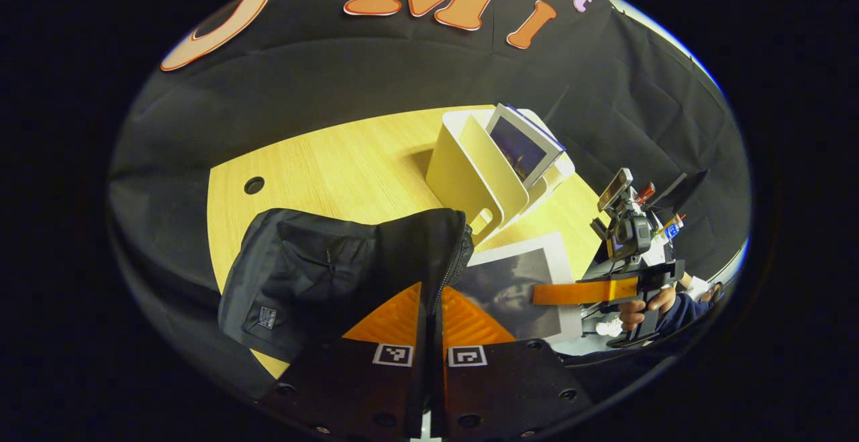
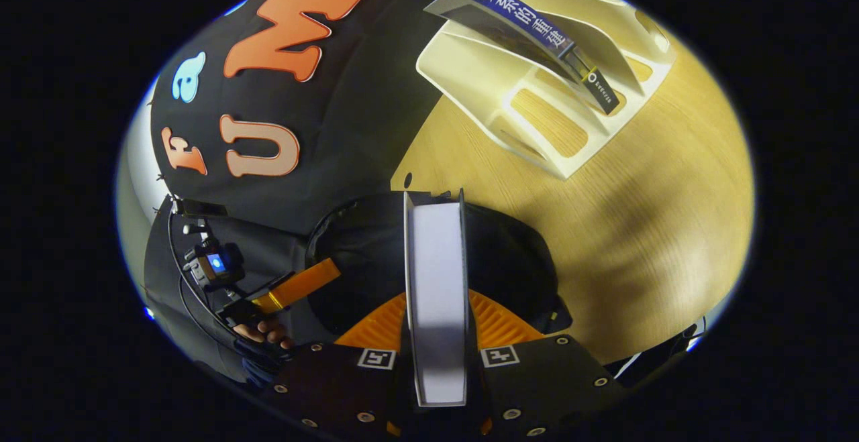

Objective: Open the schoolbag, grab two books from the bookshelf and put them into the schoolbag.

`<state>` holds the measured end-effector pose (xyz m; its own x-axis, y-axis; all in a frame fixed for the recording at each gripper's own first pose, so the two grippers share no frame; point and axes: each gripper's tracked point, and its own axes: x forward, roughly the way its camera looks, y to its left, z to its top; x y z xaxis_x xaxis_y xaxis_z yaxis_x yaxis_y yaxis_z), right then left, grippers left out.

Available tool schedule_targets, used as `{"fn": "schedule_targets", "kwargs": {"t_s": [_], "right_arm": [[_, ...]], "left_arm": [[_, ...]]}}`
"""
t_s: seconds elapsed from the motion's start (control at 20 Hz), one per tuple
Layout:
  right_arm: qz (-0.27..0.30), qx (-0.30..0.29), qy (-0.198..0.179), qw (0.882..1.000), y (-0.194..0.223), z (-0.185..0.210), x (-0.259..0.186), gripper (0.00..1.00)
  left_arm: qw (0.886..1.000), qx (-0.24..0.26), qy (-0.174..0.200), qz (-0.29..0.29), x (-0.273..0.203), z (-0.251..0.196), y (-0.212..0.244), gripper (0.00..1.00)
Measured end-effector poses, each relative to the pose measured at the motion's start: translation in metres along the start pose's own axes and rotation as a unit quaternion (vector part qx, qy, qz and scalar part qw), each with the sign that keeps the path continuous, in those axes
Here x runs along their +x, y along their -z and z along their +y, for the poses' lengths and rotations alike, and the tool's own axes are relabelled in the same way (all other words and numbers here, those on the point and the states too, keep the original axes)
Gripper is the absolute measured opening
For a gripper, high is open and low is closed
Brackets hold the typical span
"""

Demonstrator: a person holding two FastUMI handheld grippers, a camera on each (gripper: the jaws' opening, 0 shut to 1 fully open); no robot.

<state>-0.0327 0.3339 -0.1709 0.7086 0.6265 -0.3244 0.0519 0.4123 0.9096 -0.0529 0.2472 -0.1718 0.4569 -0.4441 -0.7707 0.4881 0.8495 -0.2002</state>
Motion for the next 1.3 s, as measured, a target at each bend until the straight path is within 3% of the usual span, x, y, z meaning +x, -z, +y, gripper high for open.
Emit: {"fn": "schedule_targets", "kwargs": {"t_s": [0.85,1.3], "right_arm": [[-0.014,0.01,0.001,1.0,0.024,0.018,0.102,0.33],[-0.024,0.045,-0.046,0.998,0.022,0.026,0.116,0.33]], "left_arm": [[1.0,0.017,0.006,-0.003,0.006,-0.017,-0.007,0.05],[1.0,-0.03,0.002,0.001,0.017,-0.03,-0.011,0.05]]}}
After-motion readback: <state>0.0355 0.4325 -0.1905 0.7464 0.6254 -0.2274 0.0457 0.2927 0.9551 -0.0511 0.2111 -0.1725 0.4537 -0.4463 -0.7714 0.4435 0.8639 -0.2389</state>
